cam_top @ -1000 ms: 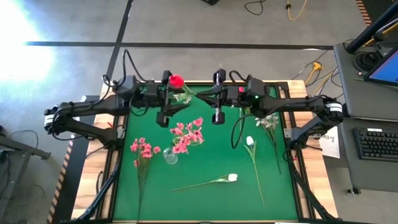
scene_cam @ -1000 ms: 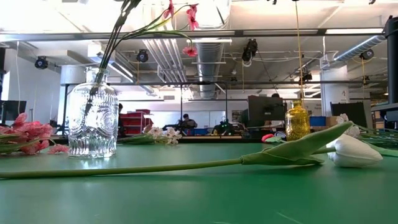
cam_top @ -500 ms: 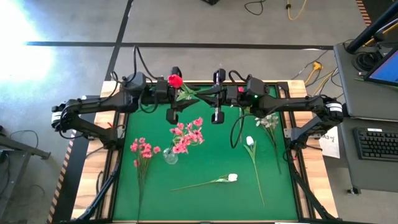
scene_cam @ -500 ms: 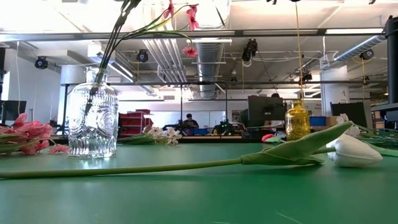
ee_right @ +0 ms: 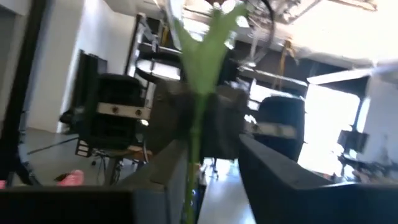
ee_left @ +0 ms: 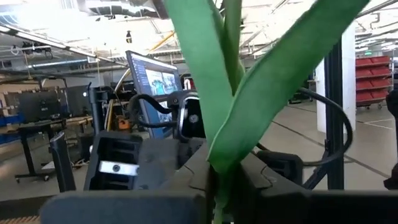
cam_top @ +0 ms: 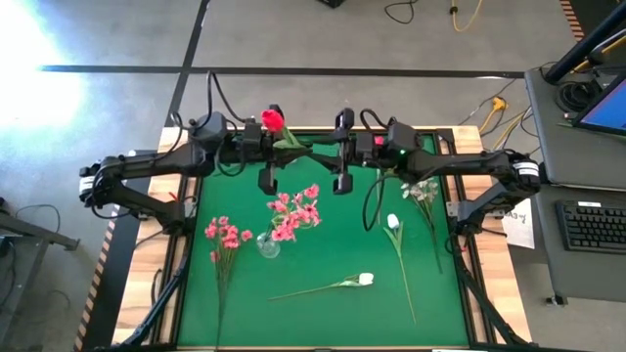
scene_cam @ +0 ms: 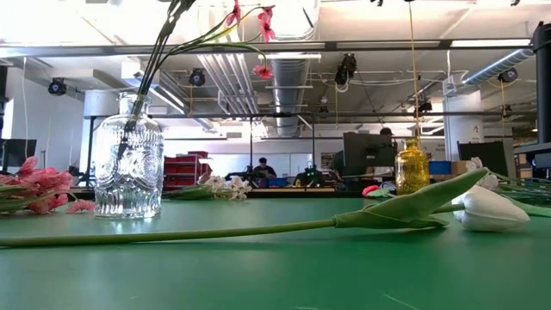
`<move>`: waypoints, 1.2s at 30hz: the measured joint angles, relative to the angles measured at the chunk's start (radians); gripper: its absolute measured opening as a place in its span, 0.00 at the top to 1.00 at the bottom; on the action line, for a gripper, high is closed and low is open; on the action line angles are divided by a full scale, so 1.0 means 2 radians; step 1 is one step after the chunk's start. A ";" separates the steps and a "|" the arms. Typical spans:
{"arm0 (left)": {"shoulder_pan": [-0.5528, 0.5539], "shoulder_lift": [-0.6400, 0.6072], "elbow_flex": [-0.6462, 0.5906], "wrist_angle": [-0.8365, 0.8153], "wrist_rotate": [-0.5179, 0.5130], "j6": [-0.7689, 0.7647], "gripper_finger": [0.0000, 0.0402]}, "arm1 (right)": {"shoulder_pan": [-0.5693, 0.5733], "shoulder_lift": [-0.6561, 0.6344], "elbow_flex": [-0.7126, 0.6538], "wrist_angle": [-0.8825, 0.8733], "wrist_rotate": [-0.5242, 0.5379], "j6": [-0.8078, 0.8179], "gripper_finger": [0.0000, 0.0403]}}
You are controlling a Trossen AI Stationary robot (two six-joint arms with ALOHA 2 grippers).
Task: Sort flowers into vase by color
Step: Put the left red flowers into the transparent vase
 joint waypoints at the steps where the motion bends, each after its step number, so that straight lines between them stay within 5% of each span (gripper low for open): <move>1: 0.000 -0.005 0.004 -0.015 0.000 0.000 0.99 | 0.000 -0.003 0.000 -0.007 0.010 0.004 0.61; 8: -0.001 -0.038 0.070 -0.169 -0.008 0.003 1.00 | 0.000 -0.044 0.000 -0.108 0.079 0.010 0.44; 17: -0.045 -0.090 0.131 -0.368 -0.129 -0.024 1.00 | 0.000 -0.083 0.000 -0.227 0.100 0.018 0.35; 36: -0.372 -0.182 -0.005 -0.384 -0.537 -0.140 1.00 | -0.001 -0.089 -0.002 -0.307 0.101 0.019 0.39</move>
